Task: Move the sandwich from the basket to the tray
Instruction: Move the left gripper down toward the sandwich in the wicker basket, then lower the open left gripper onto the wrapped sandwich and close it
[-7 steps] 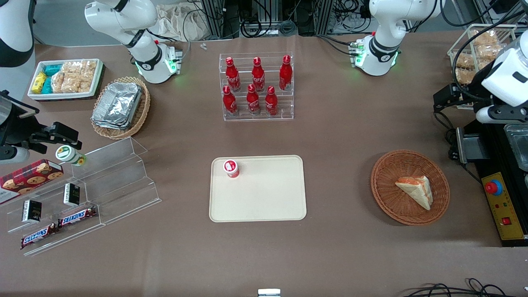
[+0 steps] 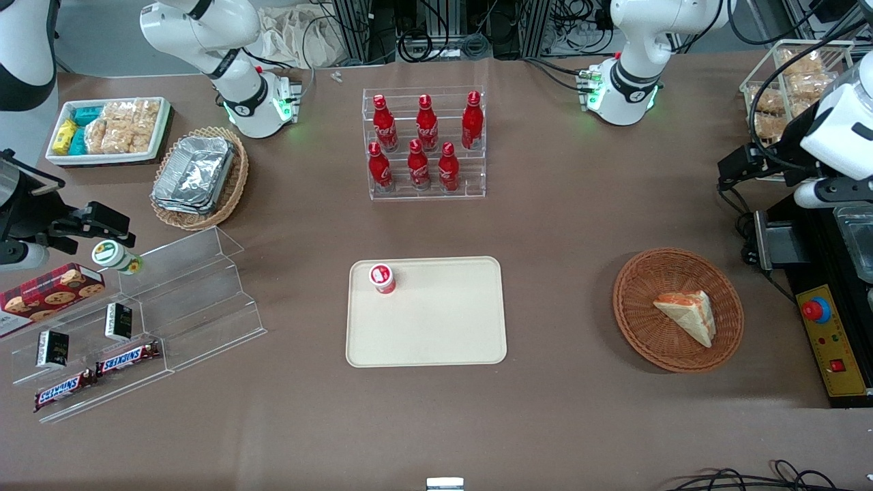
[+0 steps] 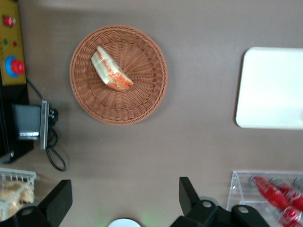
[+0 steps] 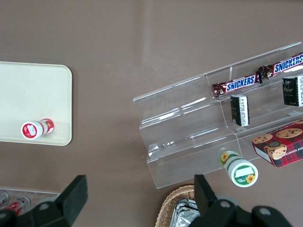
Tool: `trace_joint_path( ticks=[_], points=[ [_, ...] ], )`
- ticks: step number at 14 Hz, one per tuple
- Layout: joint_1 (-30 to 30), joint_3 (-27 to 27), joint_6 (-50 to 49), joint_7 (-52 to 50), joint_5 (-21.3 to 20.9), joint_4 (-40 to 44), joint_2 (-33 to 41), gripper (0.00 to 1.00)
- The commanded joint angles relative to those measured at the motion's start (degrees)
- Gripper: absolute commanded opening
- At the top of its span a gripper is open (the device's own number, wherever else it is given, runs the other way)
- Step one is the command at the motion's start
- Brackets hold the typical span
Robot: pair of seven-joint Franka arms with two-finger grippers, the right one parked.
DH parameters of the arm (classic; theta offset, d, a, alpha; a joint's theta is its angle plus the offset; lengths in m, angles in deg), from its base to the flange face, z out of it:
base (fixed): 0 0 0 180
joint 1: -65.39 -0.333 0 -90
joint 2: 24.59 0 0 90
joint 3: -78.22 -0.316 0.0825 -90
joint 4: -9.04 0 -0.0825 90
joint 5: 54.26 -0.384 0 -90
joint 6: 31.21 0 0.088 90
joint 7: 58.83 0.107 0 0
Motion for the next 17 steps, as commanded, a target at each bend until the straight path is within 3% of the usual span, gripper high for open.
trace_joint_path(
  ticks=[1,5,8,12,17],
  points=[
    [-0.3,-1.2,4.1,-7.9,-1.2,-3.2,-1.1,1.0],
    [-1.3,-5.5,18.4,-9.5,-0.6,-15.7,-1.0,1.0],
    [-1.7,-5.6,24.6,-10.2,-0.4,-18.2,-6.1,1.0],
    [-1.8,-7.0,33.7,-18.5,4.0,-21.0,-12.6,1.0],
    [-1.8,-7.1,49.8,-24.8,3.9,-27.6,-19.0,1.0]
  ],
)
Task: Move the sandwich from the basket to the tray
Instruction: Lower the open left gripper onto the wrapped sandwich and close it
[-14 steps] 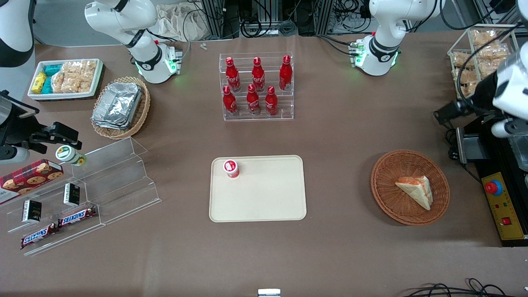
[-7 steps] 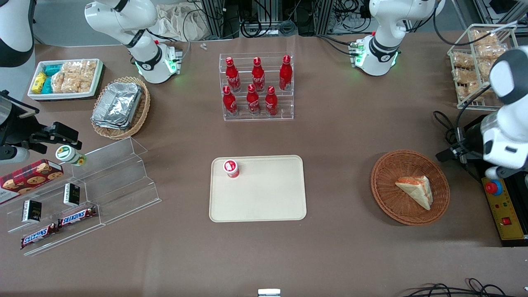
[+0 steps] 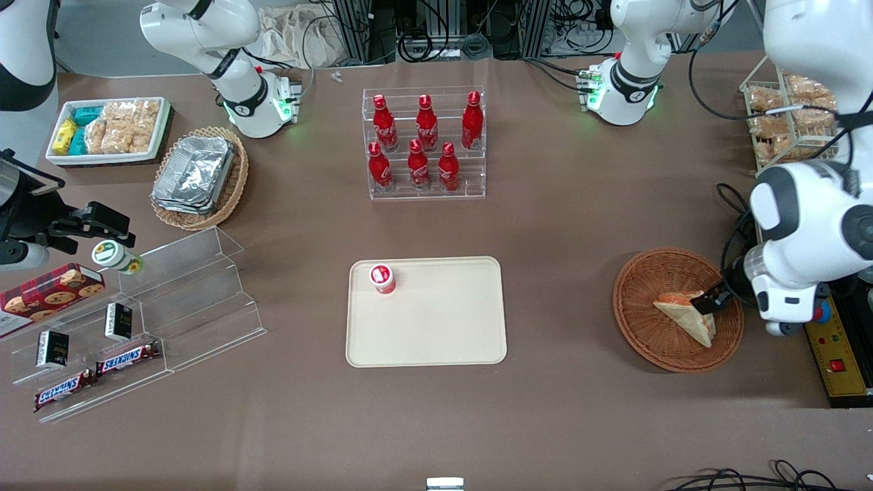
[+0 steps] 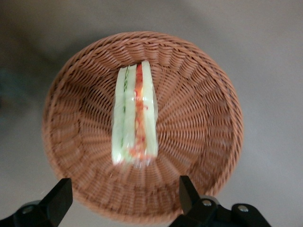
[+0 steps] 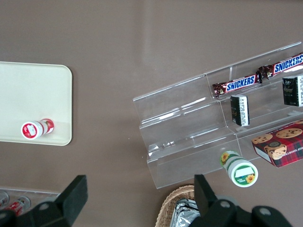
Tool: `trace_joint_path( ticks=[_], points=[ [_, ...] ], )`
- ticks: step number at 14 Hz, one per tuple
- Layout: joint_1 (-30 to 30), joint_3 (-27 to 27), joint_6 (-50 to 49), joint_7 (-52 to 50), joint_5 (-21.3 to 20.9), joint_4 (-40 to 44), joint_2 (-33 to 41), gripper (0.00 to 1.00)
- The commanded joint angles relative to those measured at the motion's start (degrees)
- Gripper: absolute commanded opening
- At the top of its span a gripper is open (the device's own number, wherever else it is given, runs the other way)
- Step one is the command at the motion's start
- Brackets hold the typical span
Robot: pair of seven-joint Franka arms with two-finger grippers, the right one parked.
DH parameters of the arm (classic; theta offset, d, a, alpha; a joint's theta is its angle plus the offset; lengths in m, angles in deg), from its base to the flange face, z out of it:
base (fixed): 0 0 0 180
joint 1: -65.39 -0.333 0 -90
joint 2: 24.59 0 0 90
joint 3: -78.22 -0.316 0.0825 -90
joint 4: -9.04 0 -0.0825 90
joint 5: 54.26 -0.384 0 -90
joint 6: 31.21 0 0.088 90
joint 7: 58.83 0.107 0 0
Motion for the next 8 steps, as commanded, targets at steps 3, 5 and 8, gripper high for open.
trace_joint_path(
  ticks=[3,5,8],
  points=[
    [0.1,-0.3,10.7,-1.5,0.8,-4.1,-3.8,0.95],
    [0.1,-0.3,11.3,-1.7,0.9,-4.0,-4.6,0.13],
    [0.1,-0.3,12.1,-1.7,0.9,-4.0,-5.3,0.0]
  ],
)
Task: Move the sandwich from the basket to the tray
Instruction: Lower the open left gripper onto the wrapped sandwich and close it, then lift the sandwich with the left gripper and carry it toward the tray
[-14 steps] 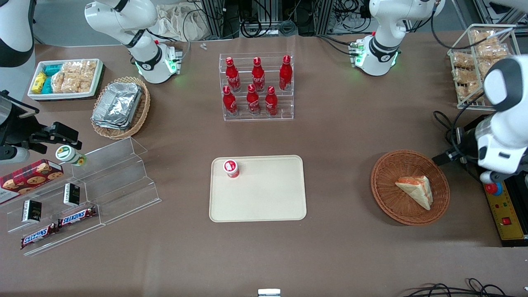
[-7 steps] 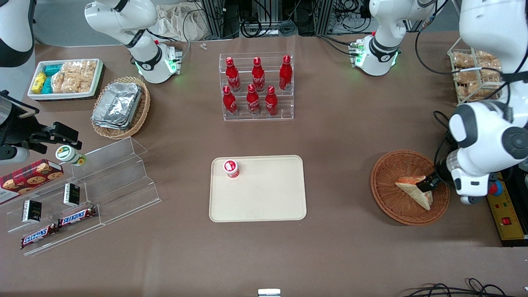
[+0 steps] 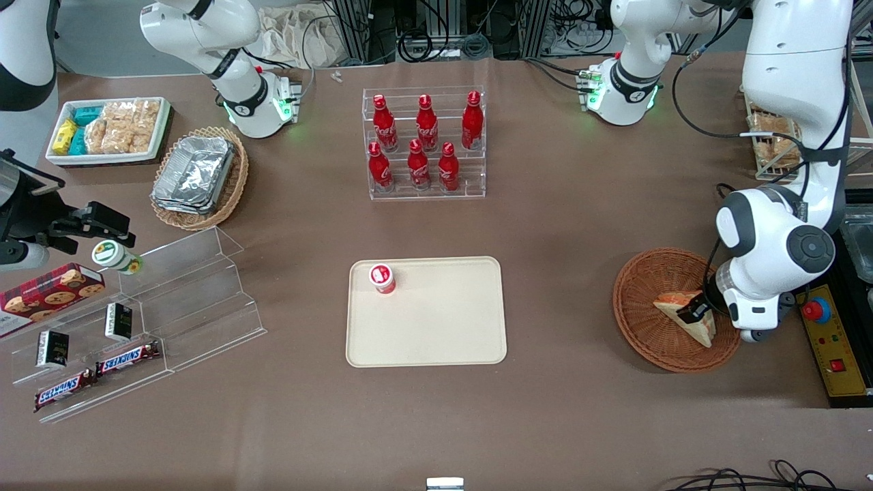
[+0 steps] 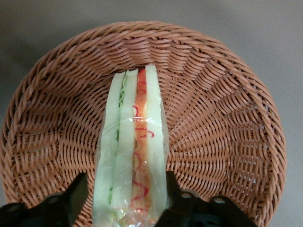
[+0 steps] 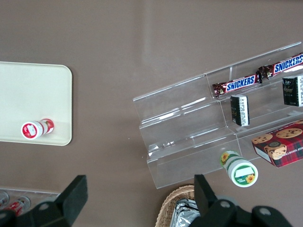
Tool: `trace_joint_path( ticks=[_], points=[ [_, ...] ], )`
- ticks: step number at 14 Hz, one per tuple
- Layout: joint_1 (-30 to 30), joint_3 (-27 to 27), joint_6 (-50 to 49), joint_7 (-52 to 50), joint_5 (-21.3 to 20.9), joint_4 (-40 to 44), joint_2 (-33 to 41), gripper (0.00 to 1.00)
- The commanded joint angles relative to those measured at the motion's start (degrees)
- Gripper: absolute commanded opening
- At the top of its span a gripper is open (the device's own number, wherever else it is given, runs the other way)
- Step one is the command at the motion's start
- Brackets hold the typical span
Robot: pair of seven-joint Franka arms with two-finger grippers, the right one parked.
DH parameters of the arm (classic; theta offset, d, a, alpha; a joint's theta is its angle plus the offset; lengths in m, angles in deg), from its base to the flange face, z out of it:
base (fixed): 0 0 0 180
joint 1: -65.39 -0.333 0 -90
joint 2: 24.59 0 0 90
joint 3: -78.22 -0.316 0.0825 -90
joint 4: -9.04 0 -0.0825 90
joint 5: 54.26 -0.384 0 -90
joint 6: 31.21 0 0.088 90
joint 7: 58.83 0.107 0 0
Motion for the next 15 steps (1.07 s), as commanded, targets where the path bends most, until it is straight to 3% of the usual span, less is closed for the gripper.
trace_joint_path(
  ticks=[1,3,6,9,13,15],
  points=[
    [0.1,-0.2,1.0,-0.6,0.7,-0.4,0.5,0.0],
    [-1.5,0.0,-1.8,-0.5,0.7,-0.1,4.8,0.0],
    [-1.0,0.4,-20.2,0.5,0.7,7.9,10.4,0.0],
    [-0.5,6.1,-32.8,1.4,0.7,15.7,12.2,0.0],
    [-0.4,17.9,-32.7,1.7,-0.3,16.9,12.3,0.0],
    [0.4,23.9,-27.4,1.8,-1.4,16.3,10.2,0.0]
  ],
)
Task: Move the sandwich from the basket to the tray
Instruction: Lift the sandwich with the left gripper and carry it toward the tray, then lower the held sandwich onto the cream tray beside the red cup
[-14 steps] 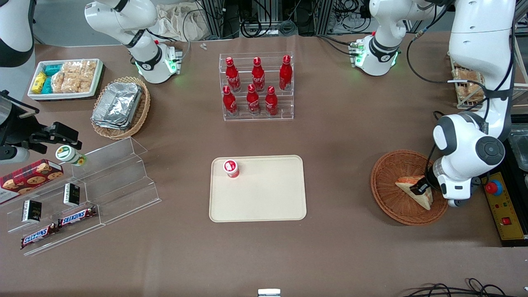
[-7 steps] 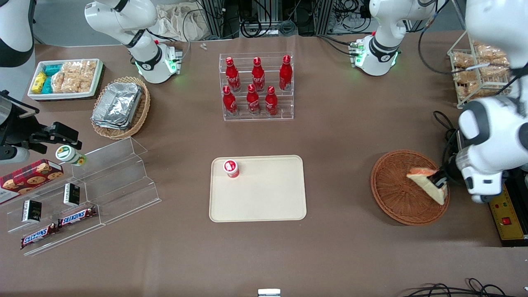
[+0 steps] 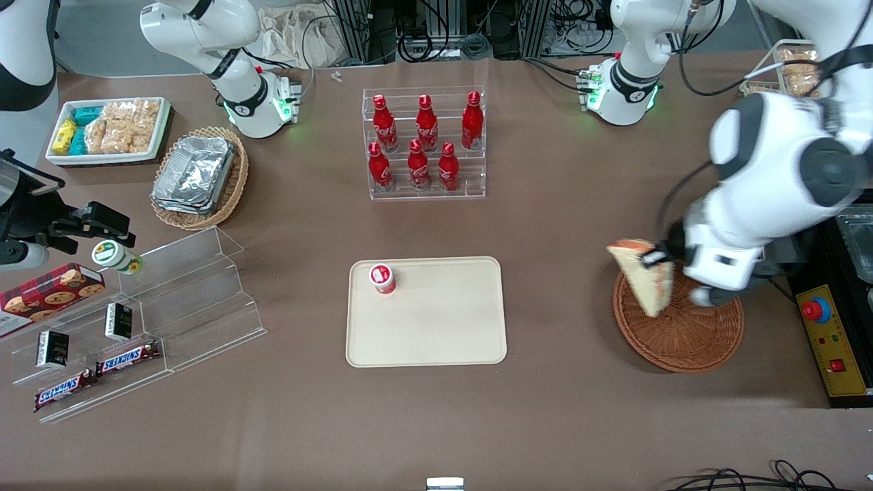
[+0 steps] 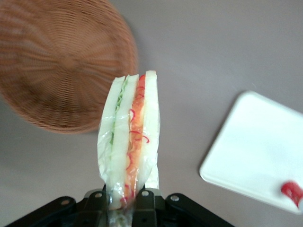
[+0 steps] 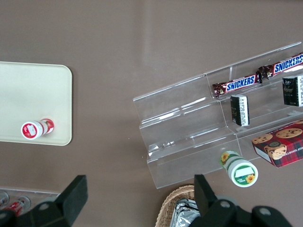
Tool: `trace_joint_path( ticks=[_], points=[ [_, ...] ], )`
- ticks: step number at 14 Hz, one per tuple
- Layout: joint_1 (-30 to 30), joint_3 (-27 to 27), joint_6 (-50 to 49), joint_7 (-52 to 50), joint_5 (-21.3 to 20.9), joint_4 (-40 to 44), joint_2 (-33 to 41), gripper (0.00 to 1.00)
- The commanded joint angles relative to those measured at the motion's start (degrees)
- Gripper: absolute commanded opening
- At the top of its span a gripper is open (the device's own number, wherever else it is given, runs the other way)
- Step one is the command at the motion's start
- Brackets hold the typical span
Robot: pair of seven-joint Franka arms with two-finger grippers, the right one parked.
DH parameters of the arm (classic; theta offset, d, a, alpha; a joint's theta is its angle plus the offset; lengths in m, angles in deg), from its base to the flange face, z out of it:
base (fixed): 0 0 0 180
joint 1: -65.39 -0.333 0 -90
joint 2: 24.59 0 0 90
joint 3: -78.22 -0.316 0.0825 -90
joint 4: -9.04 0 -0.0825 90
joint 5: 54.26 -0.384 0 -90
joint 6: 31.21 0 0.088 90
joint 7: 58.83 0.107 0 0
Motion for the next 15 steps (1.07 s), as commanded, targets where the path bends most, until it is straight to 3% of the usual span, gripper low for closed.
trace_joint_path(
  ticks=[1,4,6,9,12,13,14,15],
  points=[
    [1.7,6.2,6.7,1.0,-2.2,0.8,-4.5,0.0],
    [10.0,6.7,15.7,-0.4,-6.0,1.0,-11.0,0.0],
    [13.7,6.6,22.6,-5.9,-11.7,1.1,-16.7,0.0],
    [17.0,6.6,29.4,-16.2,-24.1,1.5,-24.0,0.0],
    [17.2,6.7,34.1,-19.0,-29.6,1.5,-27.2,0.0],
    [17.1,6.6,35.0,-18.5,-29.9,1.6,-27.9,0.19],
    [17.1,6.6,35.7,-17.8,-30.6,1.6,-28.3,0.76],
    [17.2,6.6,36.0,-18.4,-32.7,1.6,-28.6,1.0]
  ],
)
